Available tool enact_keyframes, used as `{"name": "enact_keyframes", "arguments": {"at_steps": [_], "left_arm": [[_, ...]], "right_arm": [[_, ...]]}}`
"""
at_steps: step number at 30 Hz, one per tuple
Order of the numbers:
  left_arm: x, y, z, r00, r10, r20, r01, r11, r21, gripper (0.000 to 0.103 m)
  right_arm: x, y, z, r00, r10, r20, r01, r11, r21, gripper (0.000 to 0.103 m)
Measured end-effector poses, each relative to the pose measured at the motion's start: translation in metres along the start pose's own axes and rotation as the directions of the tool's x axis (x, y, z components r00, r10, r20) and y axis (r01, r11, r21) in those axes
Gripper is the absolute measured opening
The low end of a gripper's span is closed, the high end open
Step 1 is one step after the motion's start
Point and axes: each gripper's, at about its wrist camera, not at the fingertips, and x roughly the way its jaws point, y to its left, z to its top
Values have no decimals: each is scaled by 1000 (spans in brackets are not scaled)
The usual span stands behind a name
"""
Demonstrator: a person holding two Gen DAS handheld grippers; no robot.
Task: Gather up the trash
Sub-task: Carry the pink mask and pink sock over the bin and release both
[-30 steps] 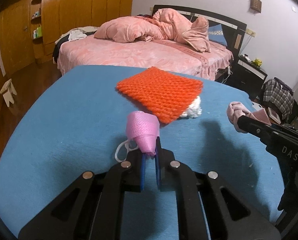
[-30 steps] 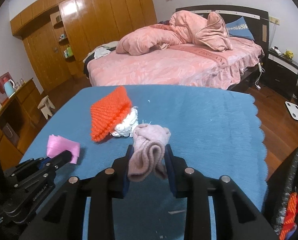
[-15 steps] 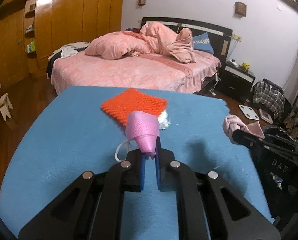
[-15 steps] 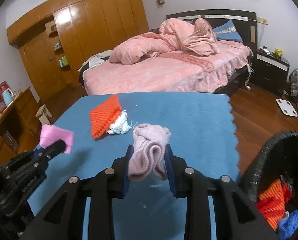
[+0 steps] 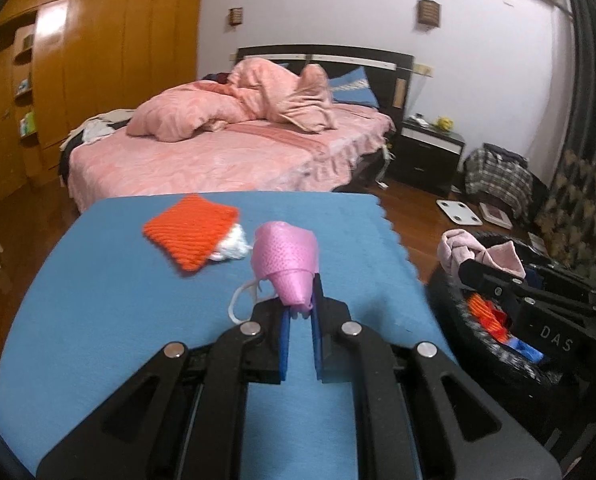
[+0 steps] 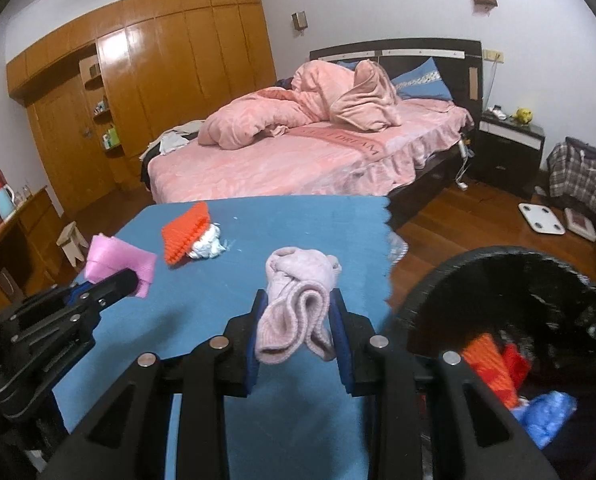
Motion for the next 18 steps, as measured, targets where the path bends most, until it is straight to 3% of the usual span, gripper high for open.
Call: {"name": "enact_keyframes", "arguments": {"at_steps": [9, 18], "left_arm": [[-6, -57, -13, 993, -119, -10, 119, 991, 64, 9], [-3, -124, -8, 970, -241, -9, 240, 960, 144, 9]], "right_arm": [[-52, -55, -17, 995, -89, 40, 86, 994, 67, 31], [-88, -115, -22, 977, -199, 76, 187, 972, 145, 31]]}}
